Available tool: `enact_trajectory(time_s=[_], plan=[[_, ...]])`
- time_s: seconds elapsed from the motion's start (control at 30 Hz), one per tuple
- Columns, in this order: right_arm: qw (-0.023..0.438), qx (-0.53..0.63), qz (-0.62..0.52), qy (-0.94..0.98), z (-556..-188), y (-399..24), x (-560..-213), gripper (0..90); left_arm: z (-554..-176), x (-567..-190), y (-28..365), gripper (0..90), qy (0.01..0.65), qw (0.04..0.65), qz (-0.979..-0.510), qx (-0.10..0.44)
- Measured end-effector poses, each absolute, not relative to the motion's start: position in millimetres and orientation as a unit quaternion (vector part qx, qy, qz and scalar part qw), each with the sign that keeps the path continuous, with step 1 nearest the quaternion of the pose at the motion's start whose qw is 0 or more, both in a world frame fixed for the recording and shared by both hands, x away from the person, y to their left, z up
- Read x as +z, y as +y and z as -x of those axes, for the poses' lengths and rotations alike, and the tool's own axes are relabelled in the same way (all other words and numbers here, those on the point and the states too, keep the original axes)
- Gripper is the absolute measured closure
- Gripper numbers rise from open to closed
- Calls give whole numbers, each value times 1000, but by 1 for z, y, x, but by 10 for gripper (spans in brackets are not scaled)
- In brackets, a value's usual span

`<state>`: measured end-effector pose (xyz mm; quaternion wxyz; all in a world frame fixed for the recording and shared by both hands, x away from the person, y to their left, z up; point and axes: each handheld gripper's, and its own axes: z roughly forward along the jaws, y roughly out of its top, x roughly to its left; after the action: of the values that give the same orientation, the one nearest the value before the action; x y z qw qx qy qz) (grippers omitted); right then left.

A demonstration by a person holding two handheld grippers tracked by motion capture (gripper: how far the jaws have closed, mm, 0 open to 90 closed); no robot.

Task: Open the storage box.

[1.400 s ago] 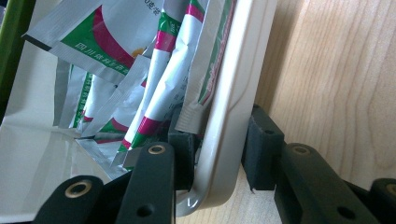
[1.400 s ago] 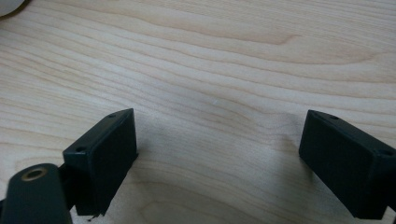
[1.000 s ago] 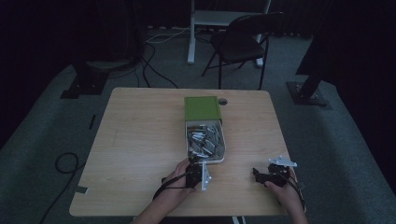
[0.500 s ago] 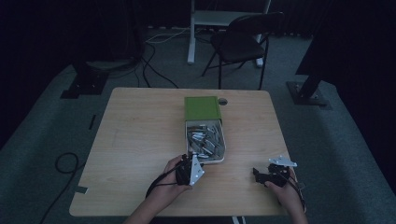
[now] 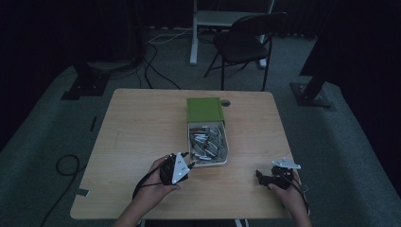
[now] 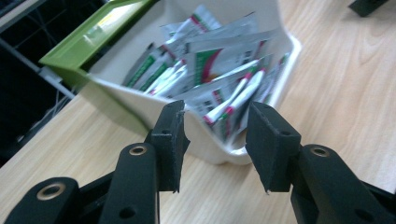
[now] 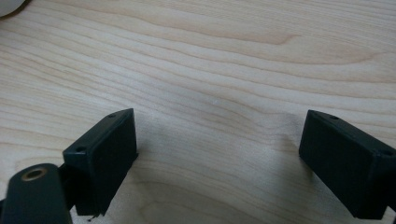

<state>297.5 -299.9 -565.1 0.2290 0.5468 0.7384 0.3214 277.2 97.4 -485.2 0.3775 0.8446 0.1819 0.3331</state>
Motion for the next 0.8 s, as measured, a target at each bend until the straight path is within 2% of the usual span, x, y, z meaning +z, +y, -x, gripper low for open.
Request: enact_trajectory(time_s=[0.23, 0.3, 0.47, 0.57, 0.8], plan=[[229, 321, -547, 738, -298, -300, -565, 109, -281, -485, 123, 584, 209, 390, -836, 323], [229, 321, -547, 738, -298, -300, -565, 109, -283, -486, 131, 553, 213, 391, -835, 322], [229, 321, -547, 738, -298, -300, -565, 109, -286, -488, 153, 552, 247, 400, -823, 318], [229, 321, -547, 738, -298, -300, -565, 109, -288, -489, 166, 510, 264, 404, -819, 311], [229, 321, -547, 738, -298, -300, -565, 109, -285, -497, 207, 480, 319, 418, -794, 303]])
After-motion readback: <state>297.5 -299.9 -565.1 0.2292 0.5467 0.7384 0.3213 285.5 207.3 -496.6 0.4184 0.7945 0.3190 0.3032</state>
